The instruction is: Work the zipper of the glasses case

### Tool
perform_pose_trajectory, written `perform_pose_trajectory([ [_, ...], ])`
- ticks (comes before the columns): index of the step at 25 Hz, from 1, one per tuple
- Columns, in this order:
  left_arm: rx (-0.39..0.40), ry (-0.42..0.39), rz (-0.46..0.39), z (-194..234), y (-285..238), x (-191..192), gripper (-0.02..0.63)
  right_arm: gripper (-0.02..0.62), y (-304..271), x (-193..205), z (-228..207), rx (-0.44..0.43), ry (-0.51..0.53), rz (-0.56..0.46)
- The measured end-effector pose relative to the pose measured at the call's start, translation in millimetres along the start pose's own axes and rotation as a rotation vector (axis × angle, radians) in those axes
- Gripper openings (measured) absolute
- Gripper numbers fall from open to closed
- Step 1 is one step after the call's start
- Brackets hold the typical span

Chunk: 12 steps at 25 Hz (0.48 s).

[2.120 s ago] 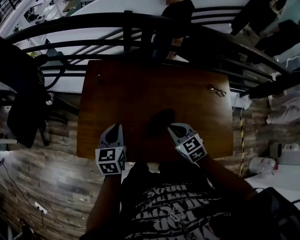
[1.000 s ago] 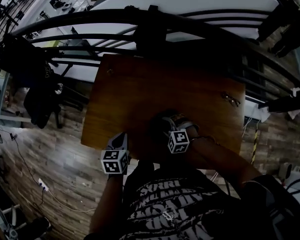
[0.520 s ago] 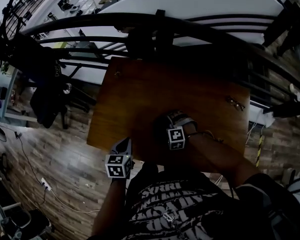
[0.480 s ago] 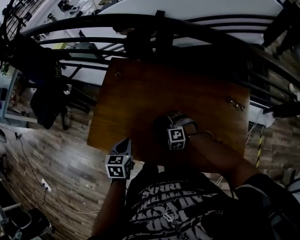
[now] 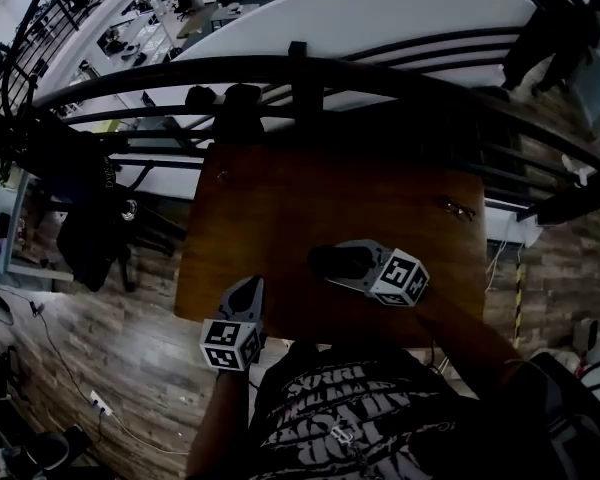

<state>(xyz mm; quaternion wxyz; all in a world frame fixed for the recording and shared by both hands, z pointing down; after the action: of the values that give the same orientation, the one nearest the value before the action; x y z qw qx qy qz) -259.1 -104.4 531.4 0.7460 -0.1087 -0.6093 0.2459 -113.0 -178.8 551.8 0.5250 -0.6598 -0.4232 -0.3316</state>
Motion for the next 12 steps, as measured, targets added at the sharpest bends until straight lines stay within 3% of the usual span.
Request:
perform_pose_trajectory([
  [6,0.291,-0.115,-0.124,-58,-8,-65,0.005,0.233,40,-53,22,-0.002,-0.029,-0.128],
  [9,0.436,-0.161,-0.157,-82,-4,-88,0.005,0.233,51,-77,29,0.026,0.009,-0.154],
  [10,0.478,-0.177,-0.154,-89,-1,-94,0.02,0.233,54,-83,30,0.046,0.035,-0.144],
  [12,0.53,-0.24,-0.121,-101,5,-103,0.121,0.233,59,-91,33,0.096,0.121,-0.073],
])
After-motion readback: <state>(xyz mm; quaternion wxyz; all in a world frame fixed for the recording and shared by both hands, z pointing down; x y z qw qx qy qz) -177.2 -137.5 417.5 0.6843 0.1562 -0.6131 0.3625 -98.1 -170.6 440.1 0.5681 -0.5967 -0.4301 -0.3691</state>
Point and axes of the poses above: the fingertips, and each gripper's own axes: y backward along the fingers, z to its left, x out of its underside, the point moved 2 cm from there along y, backward along the fingers, and after that the axes turned 1 degree about -x, right-handed, at the moved point
